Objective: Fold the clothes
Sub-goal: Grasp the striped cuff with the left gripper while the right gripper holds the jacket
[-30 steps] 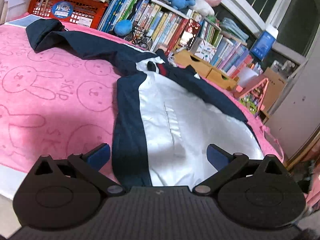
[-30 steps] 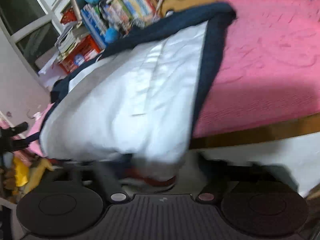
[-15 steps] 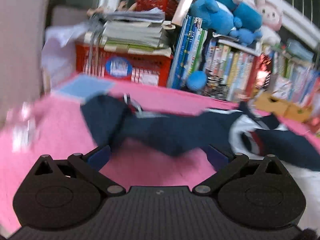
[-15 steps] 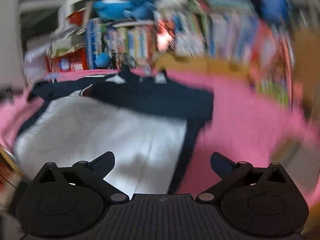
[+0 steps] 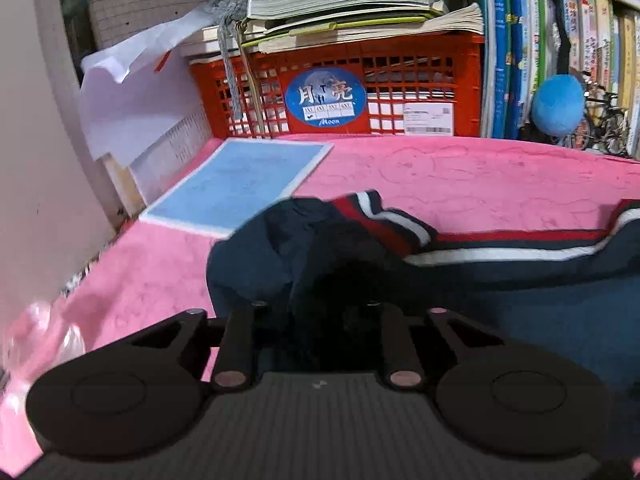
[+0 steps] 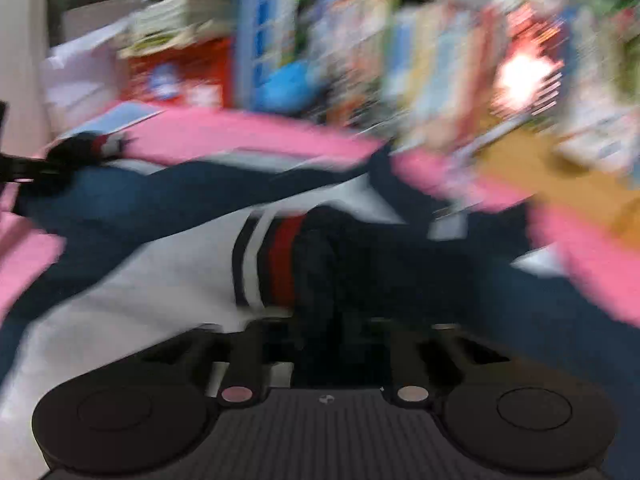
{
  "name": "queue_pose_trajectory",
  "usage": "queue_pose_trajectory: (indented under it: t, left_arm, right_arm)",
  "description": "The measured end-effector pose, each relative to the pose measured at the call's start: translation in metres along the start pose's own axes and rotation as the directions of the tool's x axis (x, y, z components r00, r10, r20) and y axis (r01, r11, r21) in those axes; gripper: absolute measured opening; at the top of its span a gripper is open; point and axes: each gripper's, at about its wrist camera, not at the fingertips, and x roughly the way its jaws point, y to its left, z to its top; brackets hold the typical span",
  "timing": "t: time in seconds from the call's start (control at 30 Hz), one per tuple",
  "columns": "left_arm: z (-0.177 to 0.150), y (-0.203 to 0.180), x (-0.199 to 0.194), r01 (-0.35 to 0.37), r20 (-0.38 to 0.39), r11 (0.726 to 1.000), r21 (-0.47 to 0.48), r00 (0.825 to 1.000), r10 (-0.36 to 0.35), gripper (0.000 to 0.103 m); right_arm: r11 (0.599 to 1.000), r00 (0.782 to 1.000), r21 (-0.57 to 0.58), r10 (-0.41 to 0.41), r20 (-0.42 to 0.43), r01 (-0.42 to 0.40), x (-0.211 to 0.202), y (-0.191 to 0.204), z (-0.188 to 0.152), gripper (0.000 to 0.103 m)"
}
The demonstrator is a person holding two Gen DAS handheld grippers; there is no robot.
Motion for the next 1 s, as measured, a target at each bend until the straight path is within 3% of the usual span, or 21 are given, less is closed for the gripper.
queue_pose_trajectory:
  t: [0.07, 0.1, 0.17, 0.2, 0.27, 0.33, 0.37, 0.4, 0.43, 0.47, 0.5, 0.57, 0.6, 0.63, 0.67, 0.73, 0.83, 0.9, 0.93, 0.97, 1.0]
  left_arm:
    - [0.008, 0.005, 0.010, -0.038, -0.009, 0.999, 0.005, 0.999, 0.038, 0.011]
    - [0.012, 0.009, 0.014, -0.047, -0.017, 0.999, -0.001, 0.999, 0.047, 0.011]
    - [0.017, 0.017, 0.021, -0.059, -0.031, 0.998, -0.031, 0.998, 0.058, 0.011]
    - [0.019, 0.019, 0.024, -0.067, -0.038, 0.997, -0.038, 0.997, 0.065, 0.011]
    - [0.020, 0.018, 0.026, -0.085, -0.046, 0.996, -0.030, 0.995, 0.083, 0.013]
    - [0.020, 0.014, 0.028, -0.102, -0.048, 0.994, -0.022, 0.994, 0.101, 0.013]
    - [0.020, 0.013, 0.027, -0.103, -0.044, 0.994, -0.024, 0.994, 0.102, 0.016]
    - [0.020, 0.012, 0.026, -0.103, -0.040, 0.994, -0.026, 0.994, 0.102, 0.018]
    - [0.020, 0.011, 0.025, -0.102, -0.040, 0.994, -0.028, 0.994, 0.101, 0.020]
    - [0.021, 0.010, 0.023, -0.100, -0.041, 0.995, -0.030, 0.994, 0.099, 0.021]
    - [0.021, 0.010, 0.022, -0.098, -0.041, 0.995, -0.033, 0.994, 0.097, 0.022]
    - [0.023, 0.011, 0.021, -0.088, -0.057, 0.995, -0.045, 0.995, 0.085, 0.026]
    - [0.023, 0.013, 0.020, -0.087, -0.064, 0.995, -0.057, 0.994, 0.084, 0.027]
    - [0.022, 0.014, 0.019, -0.085, -0.072, 0.994, -0.070, 0.994, 0.080, 0.030]
    - [0.020, 0.014, 0.019, -0.082, -0.080, 0.994, -0.076, 0.994, 0.076, 0.032]
    - [0.016, 0.013, 0.019, -0.090, -0.085, 0.993, -0.071, 0.993, 0.084, 0.034]
    - [0.013, 0.008, 0.017, -0.114, -0.061, 0.993, -0.041, 0.992, 0.112, 0.035]
    - [0.013, 0.006, 0.016, -0.135, -0.053, 0.990, -0.030, 0.990, 0.133, 0.025]
    - [0.013, 0.005, 0.016, -0.155, -0.049, 0.988, -0.025, 0.987, 0.153, 0.008]
    - [0.014, 0.006, 0.016, -0.168, -0.043, 0.986, -0.021, 0.985, 0.167, 0.004]
    - [0.017, 0.008, 0.015, -0.179, -0.030, 0.983, -0.027, 0.983, 0.179, 0.004]
  right_arm:
    - [0.988, 0.986, 0.015, -0.156, 0.064, 0.155, -0.032, -0.043, -0.001, 0.013]
    - [0.967, 0.963, 0.041, -0.256, 0.087, 0.253, -0.053, -0.072, -0.003, 0.013]
    - [0.890, 0.886, 0.110, -0.452, 0.105, 0.442, -0.095, -0.132, -0.009, 0.012]
    - [0.827, 0.824, 0.142, -0.559, 0.098, 0.544, -0.116, -0.162, -0.014, 0.012]
    - [0.628, 0.632, 0.185, -0.774, 0.045, 0.756, -0.158, -0.227, -0.034, 0.013]
    - [0.452, 0.471, 0.186, -0.879, -0.078, 0.873, -0.182, -0.289, -0.058, 0.019]
    - [0.403, 0.437, 0.203, -0.884, -0.165, 0.892, -0.191, -0.318, -0.072, 0.033]
    - [0.388, 0.442, 0.239, -0.863, -0.244, 0.890, -0.197, -0.338, -0.084, 0.044]
    - [0.385, 0.471, 0.303, -0.828, -0.304, 0.872, -0.204, -0.350, -0.097, 0.066]
    - [0.408, 0.524, 0.368, -0.793, -0.311, 0.835, -0.210, -0.350, -0.109, 0.071]
    - [0.472, 0.596, 0.406, -0.758, -0.266, 0.782, -0.212, -0.341, -0.117, 0.073]
    - [0.617, 0.737, 0.449, -0.659, -0.154, 0.646, -0.209, -0.318, -0.126, 0.102]
    - [0.663, 0.783, 0.462, -0.610, -0.123, 0.589, -0.202, -0.310, -0.127, 0.103]
    - [0.690, 0.815, 0.471, -0.568, -0.118, 0.549, -0.193, -0.305, -0.129, 0.103]
    - [0.699, 0.832, 0.480, -0.538, -0.138, 0.531, -0.181, -0.306, -0.130, 0.103]
    - [0.692, 0.843, 0.497, -0.505, -0.187, 0.525, -0.157, -0.312, -0.134, 0.103]
    - [0.648, 0.836, 0.532, -0.473, -0.279, 0.545, -0.119, -0.324, -0.139, 0.103]
    - [0.612, 0.839, 0.575, -0.430, -0.334, 0.543, -0.096, -0.331, -0.143, 0.102]
    - [0.594, 0.846, 0.604, -0.409, -0.342, 0.531, -0.088, -0.334, -0.146, 0.093]
    - [0.590, 0.853, 0.618, -0.404, -0.331, 0.519, -0.086, -0.333, -0.146, 0.057]
    - [0.606, 0.852, 0.602, -0.414, -0.320, 0.520, -0.088, -0.329, -0.142, 0.050]
